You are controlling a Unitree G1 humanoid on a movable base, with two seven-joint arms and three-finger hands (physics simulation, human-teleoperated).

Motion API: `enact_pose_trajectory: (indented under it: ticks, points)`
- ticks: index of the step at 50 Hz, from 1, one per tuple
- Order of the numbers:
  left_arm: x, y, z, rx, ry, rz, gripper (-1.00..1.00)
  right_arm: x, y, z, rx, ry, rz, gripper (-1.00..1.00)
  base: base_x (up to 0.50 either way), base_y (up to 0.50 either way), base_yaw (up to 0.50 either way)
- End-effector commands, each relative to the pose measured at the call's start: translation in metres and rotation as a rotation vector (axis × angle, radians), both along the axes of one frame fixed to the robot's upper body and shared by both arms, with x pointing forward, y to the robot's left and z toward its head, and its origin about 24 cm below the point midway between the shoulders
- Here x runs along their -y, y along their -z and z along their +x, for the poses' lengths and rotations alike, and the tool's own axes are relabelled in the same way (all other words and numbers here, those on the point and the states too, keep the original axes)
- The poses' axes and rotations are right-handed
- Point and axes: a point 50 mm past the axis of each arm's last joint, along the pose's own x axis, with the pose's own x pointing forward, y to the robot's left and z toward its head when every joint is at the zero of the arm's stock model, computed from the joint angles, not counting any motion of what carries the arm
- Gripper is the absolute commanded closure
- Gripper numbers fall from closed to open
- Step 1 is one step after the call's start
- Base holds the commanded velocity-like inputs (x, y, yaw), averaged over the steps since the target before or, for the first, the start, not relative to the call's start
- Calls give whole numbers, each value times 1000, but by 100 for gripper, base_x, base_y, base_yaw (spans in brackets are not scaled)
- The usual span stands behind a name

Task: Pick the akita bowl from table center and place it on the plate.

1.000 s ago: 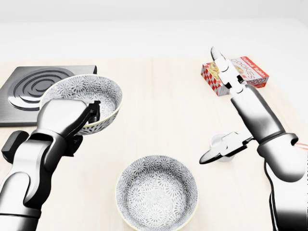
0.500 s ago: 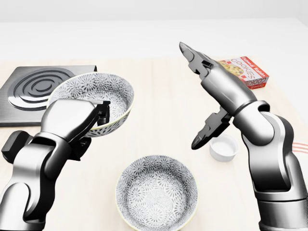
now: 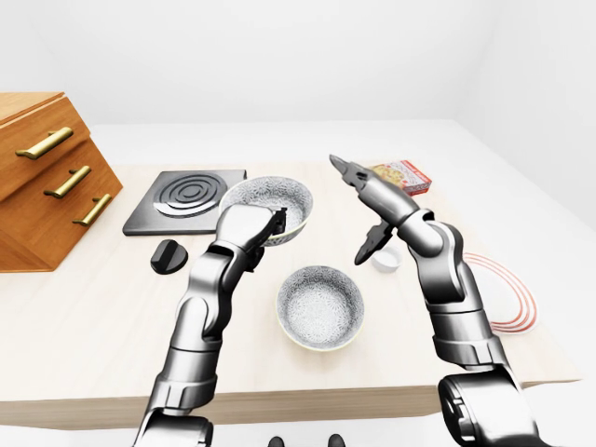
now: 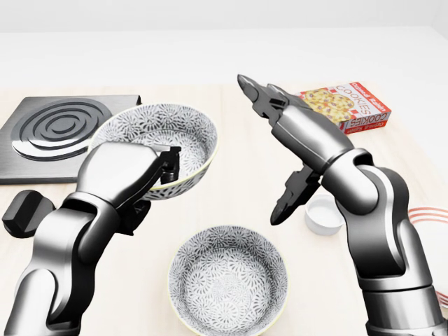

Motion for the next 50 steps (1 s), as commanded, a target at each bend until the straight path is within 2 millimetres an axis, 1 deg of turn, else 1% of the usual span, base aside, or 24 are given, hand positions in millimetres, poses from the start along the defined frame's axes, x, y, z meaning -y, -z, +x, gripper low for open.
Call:
enact_pose_trajectory:
  ticks: [1, 7, 12, 19, 23, 31, 37, 41, 49, 50]
  points:
    - [12, -9, -4, 30, 45, -40, 100, -5, 4, -10, 1, -39, -33, -100, 0, 0, 0]
    - [19, -7, -7, 15, 65, -42, 100, -8, 5, -13, -1, -53, -45, -100, 0, 0, 0]
    - [26, -6, -10, 8, 85, -46, 100, -16, 7, -3, -3, -61, -50, -100, 0, 0, 0]
    - [30, -5, -14, -1, 97, -50, 100, -21, 11, 10, -18, -42, -49, -100, 0, 0, 0]
    - [33, -7, -17, 1, 110, -55, 100, -22, 11, 14, -22, -36, -48, -100, 0, 0, 0]
    - [40, -8, -23, 4, 131, -59, 100, -24, 12, 14, -24, -39, -49, -100, 0, 0, 0]
    - [43, -11, -26, 10, 142, -62, 100, -21, 17, 13, -37, -28, -55, -100, 0, 0, 0]
    - [45, -13, -28, 12, 152, -65, 100, -19, 17, 9, -34, -34, -56, -100, 0, 0, 0]
    - [47, -17, -28, 17, 159, -68, 100, -14, 16, 6, -35, -27, -63, -100, 0, 0, 0]
    - [46, -18, -27, 18, 159, -68, 100, -11, 15, 3, -31, -29, -63, -11, 0, 0, 0]
